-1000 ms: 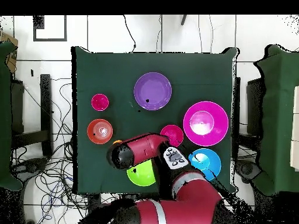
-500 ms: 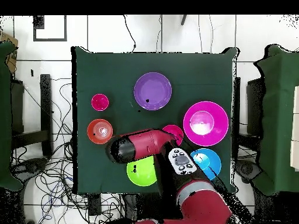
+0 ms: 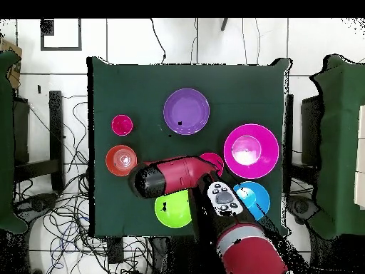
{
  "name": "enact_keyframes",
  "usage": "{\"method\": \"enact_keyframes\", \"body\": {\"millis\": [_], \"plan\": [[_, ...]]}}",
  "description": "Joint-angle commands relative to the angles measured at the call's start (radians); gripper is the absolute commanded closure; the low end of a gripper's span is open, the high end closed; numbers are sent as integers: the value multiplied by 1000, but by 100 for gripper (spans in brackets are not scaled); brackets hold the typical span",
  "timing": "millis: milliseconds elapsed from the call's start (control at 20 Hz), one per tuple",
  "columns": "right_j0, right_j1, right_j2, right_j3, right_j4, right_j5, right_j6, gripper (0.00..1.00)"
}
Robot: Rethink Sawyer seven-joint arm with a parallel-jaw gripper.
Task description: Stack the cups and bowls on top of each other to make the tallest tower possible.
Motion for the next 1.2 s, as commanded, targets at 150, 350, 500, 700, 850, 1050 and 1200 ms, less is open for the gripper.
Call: {"method": "enact_keyframes", "body": {"millis": [150,350,500,700,850,1050,1200], "plan": [[28,50,11,4,-22,-78,111,0],[54,93,-28,-12,-38,-111,131,0],[71,110,-41,-28,-34,-124,136,0],[93,123,-58,-40,-24,-133,141,0],[106,140,-80,-53,-27,-147,139,0],[110,139,-95,-58,-24,-143,126,0],[113,141,-108,-60,-27,-143,121,0]]}}
